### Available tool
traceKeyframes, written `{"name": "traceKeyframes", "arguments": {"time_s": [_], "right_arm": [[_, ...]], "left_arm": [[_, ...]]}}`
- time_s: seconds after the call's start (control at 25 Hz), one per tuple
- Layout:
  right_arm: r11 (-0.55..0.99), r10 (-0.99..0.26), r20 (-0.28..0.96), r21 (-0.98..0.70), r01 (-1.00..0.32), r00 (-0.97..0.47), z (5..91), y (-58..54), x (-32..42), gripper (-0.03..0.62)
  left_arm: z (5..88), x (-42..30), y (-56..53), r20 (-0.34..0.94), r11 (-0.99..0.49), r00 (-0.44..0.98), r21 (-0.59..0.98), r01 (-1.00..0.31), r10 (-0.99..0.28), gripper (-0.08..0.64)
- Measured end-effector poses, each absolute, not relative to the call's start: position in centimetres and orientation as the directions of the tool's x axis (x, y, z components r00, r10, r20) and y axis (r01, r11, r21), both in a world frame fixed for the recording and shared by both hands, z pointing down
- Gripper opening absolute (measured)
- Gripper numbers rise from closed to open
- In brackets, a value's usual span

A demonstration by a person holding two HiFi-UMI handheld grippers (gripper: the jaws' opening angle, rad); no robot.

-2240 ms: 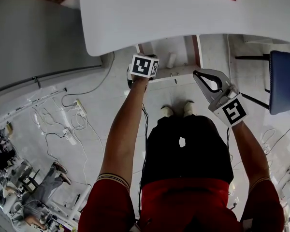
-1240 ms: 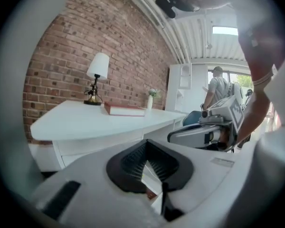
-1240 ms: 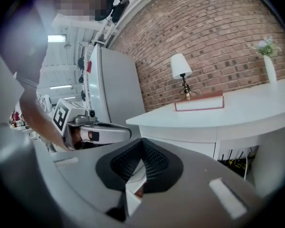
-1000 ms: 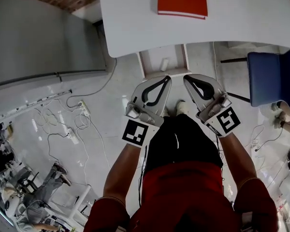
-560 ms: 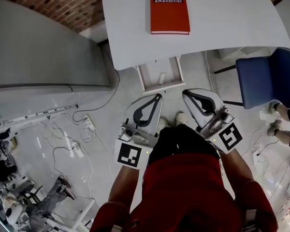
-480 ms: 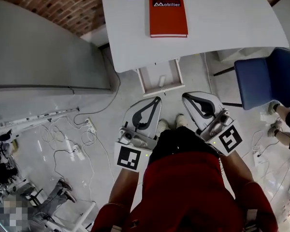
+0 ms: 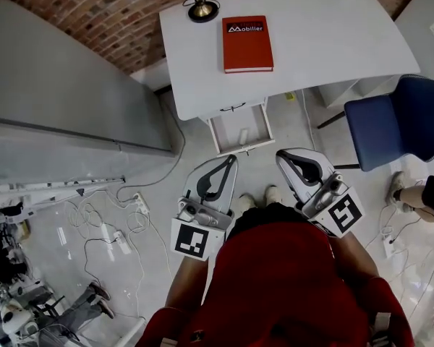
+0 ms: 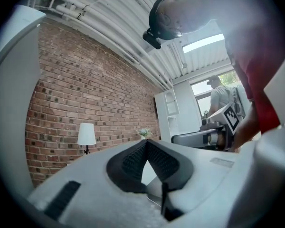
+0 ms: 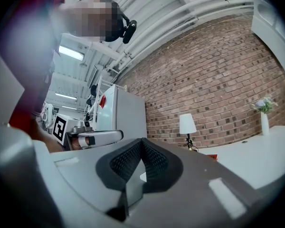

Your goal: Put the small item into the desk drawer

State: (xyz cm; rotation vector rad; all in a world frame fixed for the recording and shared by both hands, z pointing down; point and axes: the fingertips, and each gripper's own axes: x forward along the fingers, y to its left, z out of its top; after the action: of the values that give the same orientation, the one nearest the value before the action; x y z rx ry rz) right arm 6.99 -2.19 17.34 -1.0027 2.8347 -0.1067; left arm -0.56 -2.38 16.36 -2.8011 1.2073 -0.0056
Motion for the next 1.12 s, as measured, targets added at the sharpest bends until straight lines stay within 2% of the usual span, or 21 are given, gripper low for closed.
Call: {"name": "traceKeyframes", "arguments": {"time_s": [0.48, 1.12], "right_arm": [[0.783, -0.622, -0.101, -0.095, -0.615, -0.777, 16.9, -0.4, 6.4, 0.011], [0.781, -0.624, -0.059, -0.072, -0.621, -0.779, 17.2, -0.2, 5.6, 0.011]], "left_arm": [[16.6, -0.4, 0.0, -0.005, -0.699, 0.704, -0.123, -0.705, -0.71, 0.005], [15.9, -2.5, 0.0, -0.049, -0.683, 0.688, -0.097, -0.724, -0.724, 0.005]]}}
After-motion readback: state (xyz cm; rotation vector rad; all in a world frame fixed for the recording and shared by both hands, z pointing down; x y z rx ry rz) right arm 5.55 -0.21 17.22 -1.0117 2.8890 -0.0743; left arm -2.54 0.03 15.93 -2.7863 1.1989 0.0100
